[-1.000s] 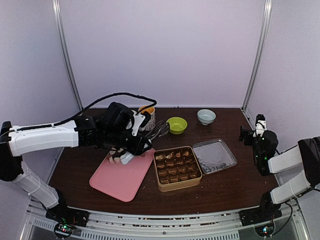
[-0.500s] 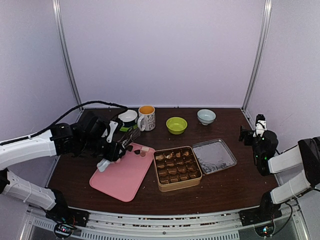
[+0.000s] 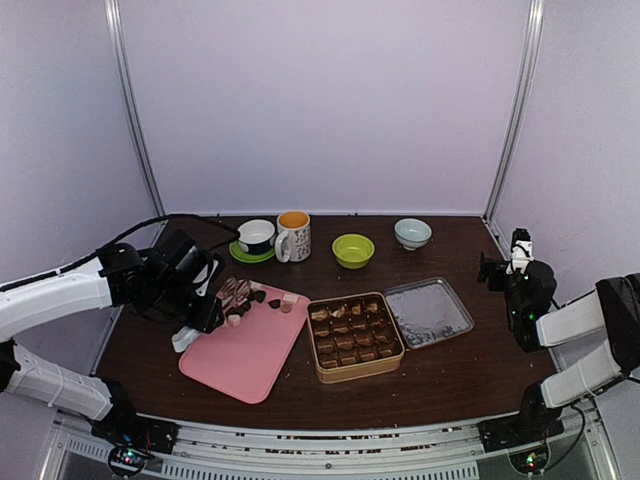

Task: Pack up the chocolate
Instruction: Pick up the fake chocolate from the plate.

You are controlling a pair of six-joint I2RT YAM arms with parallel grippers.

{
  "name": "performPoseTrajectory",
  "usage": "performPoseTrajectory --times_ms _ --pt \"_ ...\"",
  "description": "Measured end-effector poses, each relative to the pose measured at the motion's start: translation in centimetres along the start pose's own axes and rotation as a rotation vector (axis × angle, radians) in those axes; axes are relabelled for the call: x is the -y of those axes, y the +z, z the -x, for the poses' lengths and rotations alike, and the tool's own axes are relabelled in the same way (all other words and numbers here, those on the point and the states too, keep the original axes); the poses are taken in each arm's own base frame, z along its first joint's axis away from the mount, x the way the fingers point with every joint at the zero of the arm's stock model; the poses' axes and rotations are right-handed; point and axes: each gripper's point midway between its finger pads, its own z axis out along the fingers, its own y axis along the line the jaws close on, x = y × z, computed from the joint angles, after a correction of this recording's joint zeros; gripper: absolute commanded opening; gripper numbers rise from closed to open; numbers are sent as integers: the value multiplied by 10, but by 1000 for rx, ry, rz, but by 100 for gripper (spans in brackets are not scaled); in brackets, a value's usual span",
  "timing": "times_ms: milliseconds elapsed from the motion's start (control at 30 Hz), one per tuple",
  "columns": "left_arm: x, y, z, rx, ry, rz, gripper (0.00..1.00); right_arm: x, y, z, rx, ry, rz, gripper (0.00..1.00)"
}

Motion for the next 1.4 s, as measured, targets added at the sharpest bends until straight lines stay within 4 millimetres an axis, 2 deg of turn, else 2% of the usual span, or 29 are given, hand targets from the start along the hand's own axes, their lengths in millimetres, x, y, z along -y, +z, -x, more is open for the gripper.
performPoseTrajectory --times_ms 633,900,1133,1400 --pt "-5 6 -32 -115 -11 -2 43 0 0 0 0 0 0 100" --pt "-8 3 -37 -105 -53 -8 42 0 0 0 0 0 0 100" --pt "-10 7 -47 -122 -101 -5 42 0 0 0 0 0 0 100" --pt "-11 9 -50 -120 -144 0 43 0 0 0 0 0 0 100"
